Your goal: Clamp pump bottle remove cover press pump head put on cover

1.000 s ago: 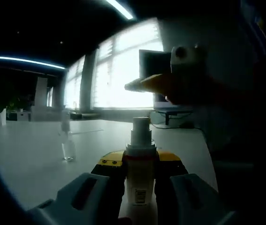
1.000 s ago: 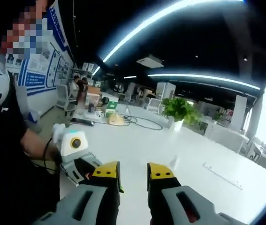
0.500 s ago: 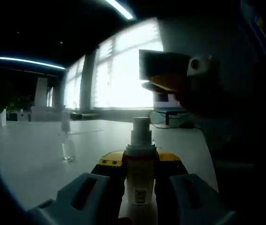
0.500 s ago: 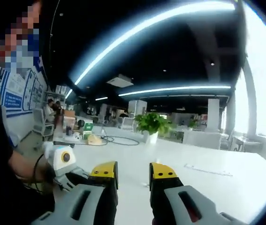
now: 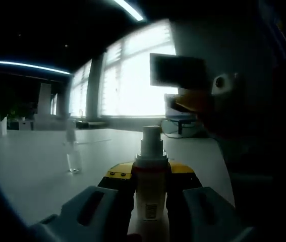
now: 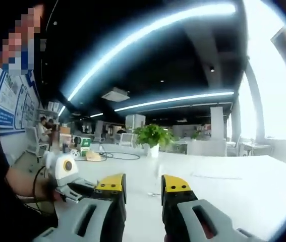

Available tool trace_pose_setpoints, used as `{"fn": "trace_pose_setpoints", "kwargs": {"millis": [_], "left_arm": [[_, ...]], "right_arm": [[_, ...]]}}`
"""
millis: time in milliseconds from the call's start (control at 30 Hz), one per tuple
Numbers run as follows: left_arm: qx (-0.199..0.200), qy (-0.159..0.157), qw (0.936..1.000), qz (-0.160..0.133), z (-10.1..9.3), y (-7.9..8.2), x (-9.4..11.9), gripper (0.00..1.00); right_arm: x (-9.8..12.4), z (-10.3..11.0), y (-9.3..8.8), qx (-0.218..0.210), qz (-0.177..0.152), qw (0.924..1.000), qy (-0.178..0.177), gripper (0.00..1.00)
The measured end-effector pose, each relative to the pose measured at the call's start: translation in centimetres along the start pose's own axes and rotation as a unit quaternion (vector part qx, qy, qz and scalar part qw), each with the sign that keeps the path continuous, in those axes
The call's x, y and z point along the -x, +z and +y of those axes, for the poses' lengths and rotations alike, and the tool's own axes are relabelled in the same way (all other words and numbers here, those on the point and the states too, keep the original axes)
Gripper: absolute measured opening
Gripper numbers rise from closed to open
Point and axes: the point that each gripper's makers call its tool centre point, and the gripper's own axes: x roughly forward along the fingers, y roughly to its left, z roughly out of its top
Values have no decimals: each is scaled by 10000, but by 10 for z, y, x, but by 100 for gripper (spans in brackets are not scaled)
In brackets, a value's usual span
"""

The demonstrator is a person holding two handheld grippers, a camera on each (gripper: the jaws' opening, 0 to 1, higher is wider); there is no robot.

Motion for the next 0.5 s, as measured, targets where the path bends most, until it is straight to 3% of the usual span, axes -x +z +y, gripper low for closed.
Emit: {"fn": "trace_pose_setpoints", "kwargs": {"millis": [233,500], "left_arm": [[6,1,10000,0,-1,0,0,14],[-7,-2,10000,-1,-1,0,0,14]], "right_arm": [[11,-8,-18,-29,81,9999,-113,22],[20,-15,-18,-56,-80,9995,-311,22]]}}
